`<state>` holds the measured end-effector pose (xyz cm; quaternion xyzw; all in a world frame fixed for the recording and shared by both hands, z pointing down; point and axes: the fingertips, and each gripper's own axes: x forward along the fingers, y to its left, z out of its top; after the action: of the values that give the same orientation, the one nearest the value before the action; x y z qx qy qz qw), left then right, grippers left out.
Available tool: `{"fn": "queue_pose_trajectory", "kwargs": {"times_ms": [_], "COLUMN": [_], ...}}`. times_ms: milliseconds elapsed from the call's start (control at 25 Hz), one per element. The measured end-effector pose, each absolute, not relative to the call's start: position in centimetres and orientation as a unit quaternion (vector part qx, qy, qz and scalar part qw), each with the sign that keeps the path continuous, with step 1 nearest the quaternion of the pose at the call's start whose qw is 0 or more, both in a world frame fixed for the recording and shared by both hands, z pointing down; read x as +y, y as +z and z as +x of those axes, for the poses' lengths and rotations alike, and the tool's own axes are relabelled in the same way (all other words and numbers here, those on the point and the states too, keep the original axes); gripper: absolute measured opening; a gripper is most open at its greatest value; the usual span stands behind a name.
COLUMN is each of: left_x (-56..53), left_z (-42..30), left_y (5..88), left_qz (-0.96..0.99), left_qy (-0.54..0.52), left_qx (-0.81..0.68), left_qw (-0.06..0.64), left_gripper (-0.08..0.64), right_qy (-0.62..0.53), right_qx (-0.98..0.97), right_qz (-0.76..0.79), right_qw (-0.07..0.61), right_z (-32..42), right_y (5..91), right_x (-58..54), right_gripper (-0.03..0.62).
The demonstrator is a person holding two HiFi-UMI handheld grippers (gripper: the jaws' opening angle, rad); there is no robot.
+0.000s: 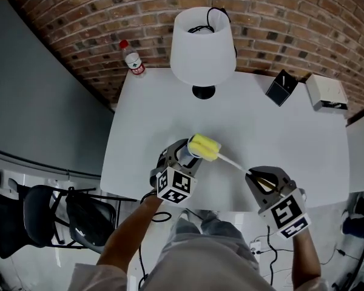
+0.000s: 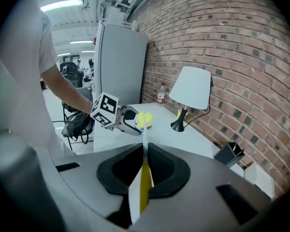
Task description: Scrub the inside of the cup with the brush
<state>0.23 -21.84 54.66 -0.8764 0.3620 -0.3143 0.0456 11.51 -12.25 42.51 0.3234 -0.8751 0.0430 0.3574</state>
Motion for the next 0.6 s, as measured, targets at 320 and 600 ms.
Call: {"fn": "queue_pose_trajectory", "kwargs": {"times_ms": [320,600], "left_x": [-21.0,-20.5], "left_z": [0.9,2.1], "left_y": [53.6,53.2], "left_qz": [-0.867,-0.861], "left_qy": [-0.377,-0.392], "left_qx": [0.29,0.265], "left_qw": [0.15,0.185], "left_gripper": [0.267,0.267], "right_qy": [-0.085,-0.243], "right_qx": [-0.842,-0.782], "right_qz": [0.256,0.202], "right_qw": [0.467,0.538], "right_z": [12.7,11.9], "right_y": [41.6,41.2], "right_x": [-12.8,-13.1], "right_gripper": [0.031,0.031]}}
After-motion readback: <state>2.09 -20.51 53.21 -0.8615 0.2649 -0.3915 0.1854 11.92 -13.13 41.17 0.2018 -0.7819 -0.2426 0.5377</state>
